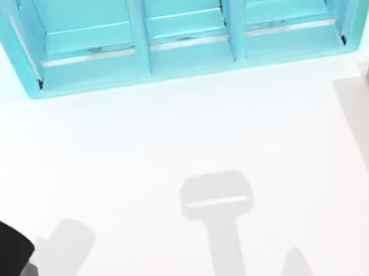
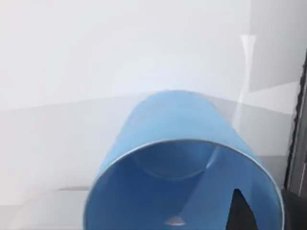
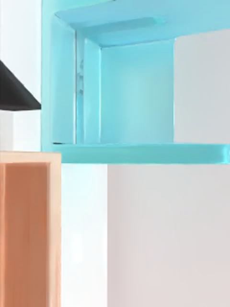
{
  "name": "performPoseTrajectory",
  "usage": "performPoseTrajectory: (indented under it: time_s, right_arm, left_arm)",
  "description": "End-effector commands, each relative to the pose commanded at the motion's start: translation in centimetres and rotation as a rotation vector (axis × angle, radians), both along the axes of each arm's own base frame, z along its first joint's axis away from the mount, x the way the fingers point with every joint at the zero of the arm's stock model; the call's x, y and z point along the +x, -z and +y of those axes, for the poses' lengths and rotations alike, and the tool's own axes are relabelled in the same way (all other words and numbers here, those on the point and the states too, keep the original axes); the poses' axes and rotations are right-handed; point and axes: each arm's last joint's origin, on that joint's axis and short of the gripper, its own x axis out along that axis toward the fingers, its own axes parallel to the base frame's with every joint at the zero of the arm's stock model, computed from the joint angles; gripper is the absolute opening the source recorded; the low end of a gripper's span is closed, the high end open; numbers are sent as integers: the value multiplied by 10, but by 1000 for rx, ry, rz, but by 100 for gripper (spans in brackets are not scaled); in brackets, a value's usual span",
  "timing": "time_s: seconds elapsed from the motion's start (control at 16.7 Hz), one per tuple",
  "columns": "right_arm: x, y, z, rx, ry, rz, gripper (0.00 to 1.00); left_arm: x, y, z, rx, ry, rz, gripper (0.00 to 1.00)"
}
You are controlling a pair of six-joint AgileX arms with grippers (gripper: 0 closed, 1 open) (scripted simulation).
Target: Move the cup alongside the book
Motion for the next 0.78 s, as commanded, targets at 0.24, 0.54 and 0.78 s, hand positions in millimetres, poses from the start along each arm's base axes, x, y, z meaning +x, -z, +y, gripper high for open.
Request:
performPoseTrajectory:
  time_s: [0.24, 0.54, 0.78]
  right_arm:
    - [0, 0, 0, 0, 0, 0, 100]
    - [0, 0, 0, 0, 0, 0, 100]
    - [0, 0, 0, 0, 0, 0, 100]
  left_arm:
    - [0, 0, 0, 0, 0, 0, 75]
    - [0, 0, 0, 0, 0, 0, 100]
    - [0, 0, 0, 0, 0, 0, 100]
